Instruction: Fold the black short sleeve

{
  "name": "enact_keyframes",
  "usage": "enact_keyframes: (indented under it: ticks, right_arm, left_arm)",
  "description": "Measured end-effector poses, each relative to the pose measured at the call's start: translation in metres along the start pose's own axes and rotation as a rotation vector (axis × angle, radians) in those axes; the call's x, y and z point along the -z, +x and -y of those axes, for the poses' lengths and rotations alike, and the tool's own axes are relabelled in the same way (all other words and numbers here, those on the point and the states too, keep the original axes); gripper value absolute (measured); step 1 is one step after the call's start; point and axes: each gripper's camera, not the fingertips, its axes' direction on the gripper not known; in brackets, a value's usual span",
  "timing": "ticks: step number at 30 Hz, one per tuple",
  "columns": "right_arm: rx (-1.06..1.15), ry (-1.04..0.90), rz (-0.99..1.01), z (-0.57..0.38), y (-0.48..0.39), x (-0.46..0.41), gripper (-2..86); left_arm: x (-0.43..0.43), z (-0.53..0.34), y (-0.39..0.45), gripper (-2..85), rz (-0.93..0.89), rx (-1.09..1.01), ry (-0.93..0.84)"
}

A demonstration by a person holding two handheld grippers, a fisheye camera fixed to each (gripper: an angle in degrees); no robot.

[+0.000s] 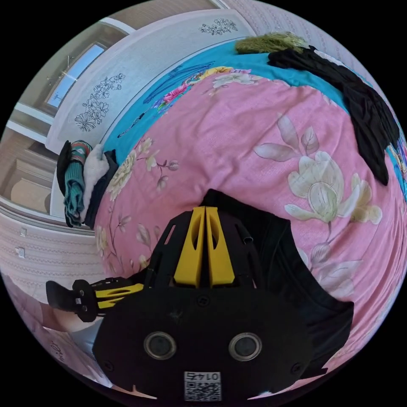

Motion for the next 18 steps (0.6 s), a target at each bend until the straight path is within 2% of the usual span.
enact_keyframes:
  ticks: [4, 6, 8, 11, 13, 18]
  right_arm:
    - [-0.097, 0.253, 0.062, -0.084, 0.011, 0.076, -0.3]
    - [-0.228, 0.317, 0.085, -0.138, 0.027, 0.102, -0.2]
    - [-0.455, 0.389, 0.028, -0.218, 0.052, 0.136, 0.1]
    - [-0.704, 0.489, -0.029, -0.311, 0.075, 0.174, 0.9]
    - [-0.754, 0.508, -0.061, -0.347, 0.084, 0.190, 1.7]
    - [-0.793, 0.550, -0.091, -0.389, 0.101, 0.211, 4.0]
  left_arm:
    - [0.028, -0.001, 0.005, -1.0, -0.030, -0.030, 0.046]
    - [0.039, 0.007, 0.019, -1.0, -0.022, -0.089, 0.042]
    - [0.041, 0.018, 0.035, -1.0, -0.027, -0.157, 0.055]
    - [0.020, 0.043, 0.071, -1.0, -0.107, -0.285, 0.039]
    - [-0.002, 0.064, 0.100, -1.0, -0.145, -0.353, -0.046]
    - [-0.049, 0.119, 0.195, -0.9, -0.191, -0.524, -0.065]
